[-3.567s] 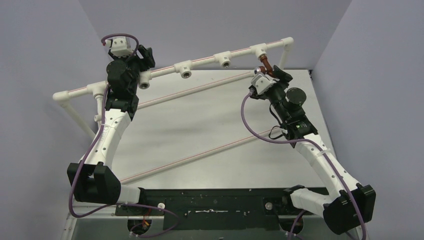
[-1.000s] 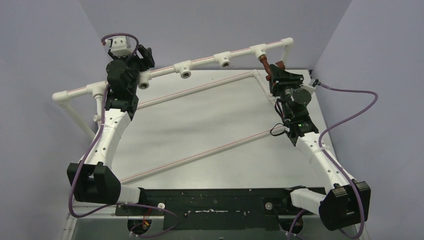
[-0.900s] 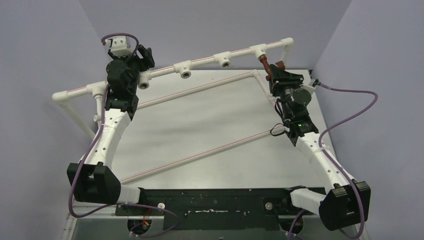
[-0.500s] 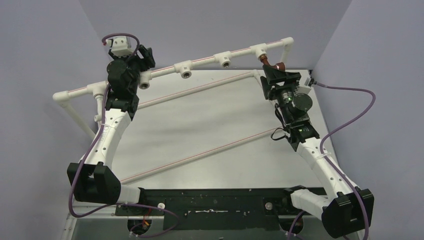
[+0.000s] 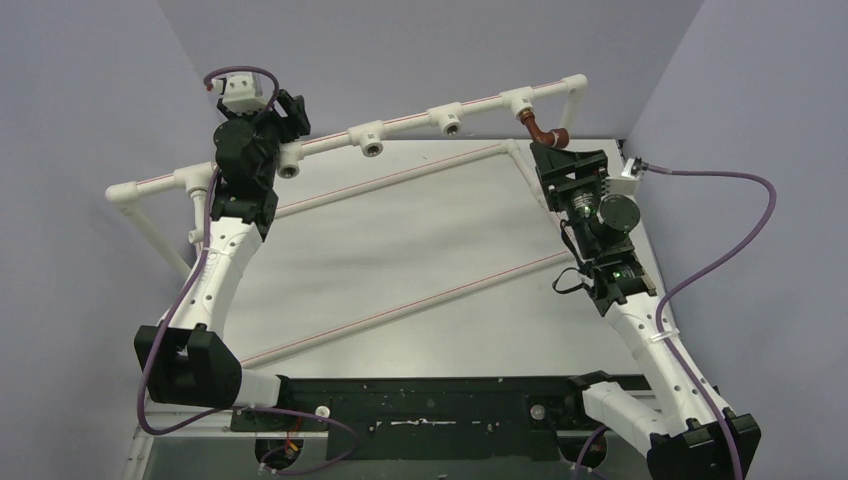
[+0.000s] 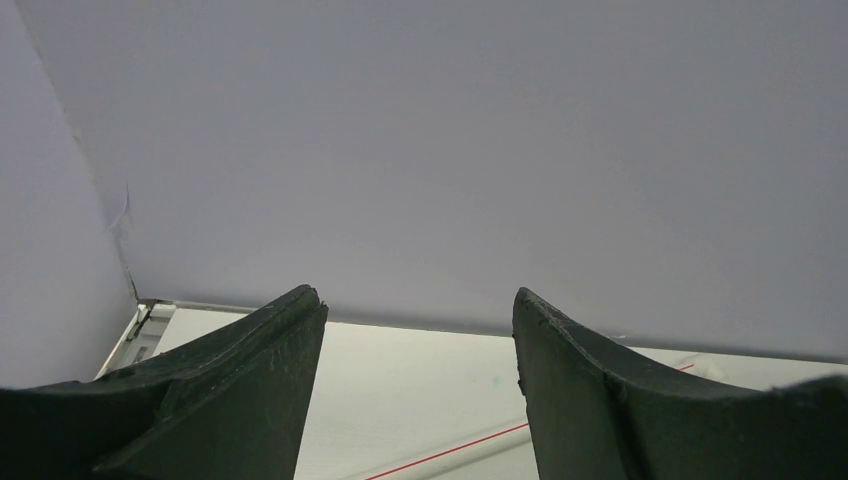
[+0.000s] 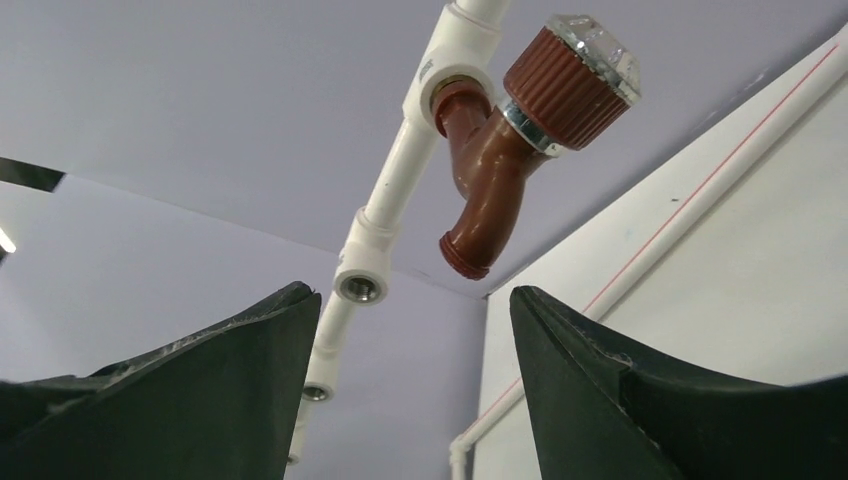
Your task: Install the water faucets
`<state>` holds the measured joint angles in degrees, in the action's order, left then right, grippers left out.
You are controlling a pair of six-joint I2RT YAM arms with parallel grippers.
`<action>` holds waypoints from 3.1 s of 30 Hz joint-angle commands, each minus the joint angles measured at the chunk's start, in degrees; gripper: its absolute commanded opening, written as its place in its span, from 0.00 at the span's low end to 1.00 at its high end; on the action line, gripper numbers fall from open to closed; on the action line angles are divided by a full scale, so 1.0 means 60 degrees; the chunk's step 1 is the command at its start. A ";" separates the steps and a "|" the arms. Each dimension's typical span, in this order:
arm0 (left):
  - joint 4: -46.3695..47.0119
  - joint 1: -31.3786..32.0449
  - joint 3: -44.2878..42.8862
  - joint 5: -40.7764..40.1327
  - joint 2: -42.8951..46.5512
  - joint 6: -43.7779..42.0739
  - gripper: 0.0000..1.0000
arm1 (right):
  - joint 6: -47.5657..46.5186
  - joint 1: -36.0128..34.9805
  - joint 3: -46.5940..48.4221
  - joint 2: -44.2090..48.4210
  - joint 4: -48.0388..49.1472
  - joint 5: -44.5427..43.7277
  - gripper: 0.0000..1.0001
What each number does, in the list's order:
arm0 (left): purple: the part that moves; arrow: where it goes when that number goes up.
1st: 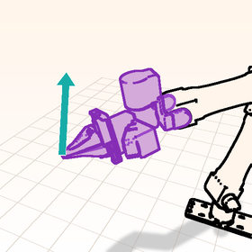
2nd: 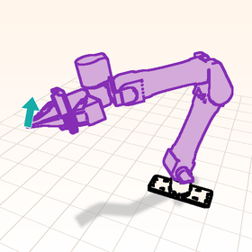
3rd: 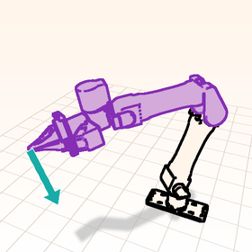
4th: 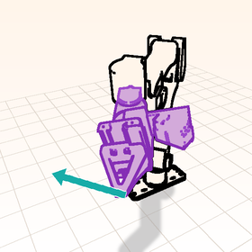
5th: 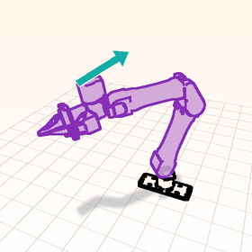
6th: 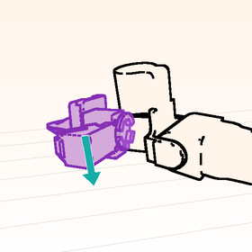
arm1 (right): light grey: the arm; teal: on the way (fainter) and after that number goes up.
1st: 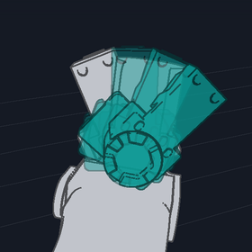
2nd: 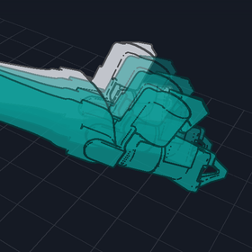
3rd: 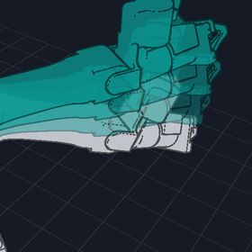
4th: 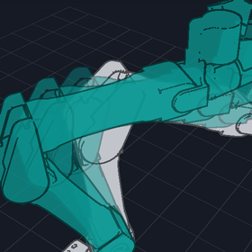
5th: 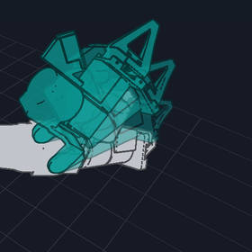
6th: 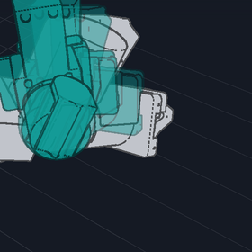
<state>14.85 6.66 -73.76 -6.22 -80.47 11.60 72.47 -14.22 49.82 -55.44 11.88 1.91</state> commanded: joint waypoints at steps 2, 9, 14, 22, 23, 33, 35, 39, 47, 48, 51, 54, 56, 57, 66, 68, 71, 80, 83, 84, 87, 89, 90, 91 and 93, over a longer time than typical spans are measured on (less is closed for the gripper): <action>-0.2109 0.0083 0.0598 0.0084 -0.0797 -0.0222 0.66 | -0.2126 0.0083 0.0740 0.0232 -0.0362 0.0139 0.71; -0.2122 0.0086 0.0595 0.0112 -0.0804 -0.0208 0.66 | -0.5252 0.0083 0.1333 0.0489 -0.0812 0.0475 0.70; -0.2101 0.0084 0.0595 0.0143 -0.0799 -0.0189 0.66 | -0.8029 0.0076 0.1534 0.0564 -0.0646 0.0893 0.71; -0.2085 0.0080 0.0617 0.0099 -0.0792 -0.0189 0.66 | -1.1765 -0.0097 0.1212 0.0496 -0.0091 0.1004 0.77; -0.2093 0.0090 0.0620 0.0095 -0.0781 -0.0189 0.66 | -1.2246 -0.0112 0.1094 0.0521 0.0084 0.1028 0.78; -0.2080 0.0090 0.0618 0.0104 -0.0783 -0.0189 0.66 | -1.6714 -0.0598 0.0995 0.0078 0.0152 0.1439 0.85; -0.2080 0.0087 0.0617 0.0113 -0.0783 -0.0189 0.66 | -1.7368 -0.0687 0.1004 -0.0002 0.0184 0.1475 0.86; -0.2086 0.0077 0.0614 0.0143 -0.0798 -0.0189 0.66 | -1.8780 -0.0952 0.1242 -0.0365 -0.0214 0.1215 0.87; -0.2080 0.0075 0.0618 0.0134 -0.0799 -0.0184 0.66 | -2.0807 -0.1518 0.1453 -0.1103 0.0130 -0.0210 0.89; -0.2089 0.0066 0.0611 0.0136 -0.0816 -0.0190 0.66 | -2.0973 -0.1573 0.1441 -0.1190 0.0254 -0.0404 0.89; -0.2081 0.0068 0.0618 0.0128 -0.0819 -0.0204 0.66 | -2.1495 -0.1720 0.1415 -0.1477 0.0664 -0.1277 0.87; -0.2102 0.0073 0.0593 0.0128 -0.0831 -0.0204 0.66 | -2.1988 -0.1857 0.1434 -0.1796 0.1115 -0.1996 0.84; -0.2101 0.0065 0.0601 0.0128 -0.0842 -0.0204 0.66 | -2.2070 -0.1874 0.1449 -0.1957 0.1369 -0.2204 0.82; -0.2099 0.0076 0.0601 0.0121 -0.0844 -0.0206 0.66 | -2.2079 -0.1876 0.1486 -0.2020 0.1431 -0.2244 0.80; -0.2116 0.0053 0.0582 0.0143 -0.0868 -0.0195 0.66 | -2.1420 -0.1867 0.1992 -0.2476 0.1277 -0.2551 0.45; -0.2098 0.0055 0.0588 0.0157 -0.0877 -0.0189 0.66 | -2.1100 -0.1875 0.2046 -0.2469 0.1325 -0.2517 0.30; -0.2097 0.0044 0.0573 0.0172 -0.0882 -0.0175 0.66 | -2.0555 -0.1877 0.2189 -0.2492 0.1193 -0.2466 0.04; -0.2102 0.0037 0.0588 0.0172 -0.0862 -0.0175 0.66 | -1.7502 -0.1848 0.2278 -0.2400 0.1137 -0.1925 0.00; -0.2081 0.0048 0.0585 0.0186 -0.0871 -0.0164 0.66 | -1.6147 -0.1810 0.2237 -0.2301 0.1255 -0.1711 0.00; -0.2084 0.0046 0.0581 0.0200 -0.0882 -0.0161 0.66 | -1.5696 -0.1782 0.2261 -0.2279 0.1250 -0.1591 0.00; -0.2088 0.0038 0.0577 0.0216 -0.0888 -0.0160 0.66 | -1.4302 -0.1651 0.2436 -0.2235 0.1104 -0.1230 0.00; -0.2085 0.0021 0.0571 0.0237 -0.0900 -0.0147 0.66 | -1.3274 -0.1462 0.2602 -0.2228 0.0939 -0.0921 0.00; -0.2088 0.0019 0.0574 0.0244 -0.0900 -0.0138 0.66 | -1.2802 -0.1376 0.2692 -0.2209 0.0884 -0.0837 0.00; -0.2090 0.0004 0.0567 0.0258 -0.0900 -0.0124 0.66 | -1.2403 -0.1299 0.2740 -0.2183 0.0810 -0.0709 0.00; -0.2080 -0.0020 0.0572 0.0287 -0.0886 -0.0103 0.66 | -1.1556 -0.1129 0.2771 -0.2069 0.0775 -0.0407 0.00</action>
<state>15.05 6.57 -74.04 -6.20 -80.88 11.57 -14.41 -21.89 62.28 -70.30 12.53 -8.40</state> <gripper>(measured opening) 0.664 0.280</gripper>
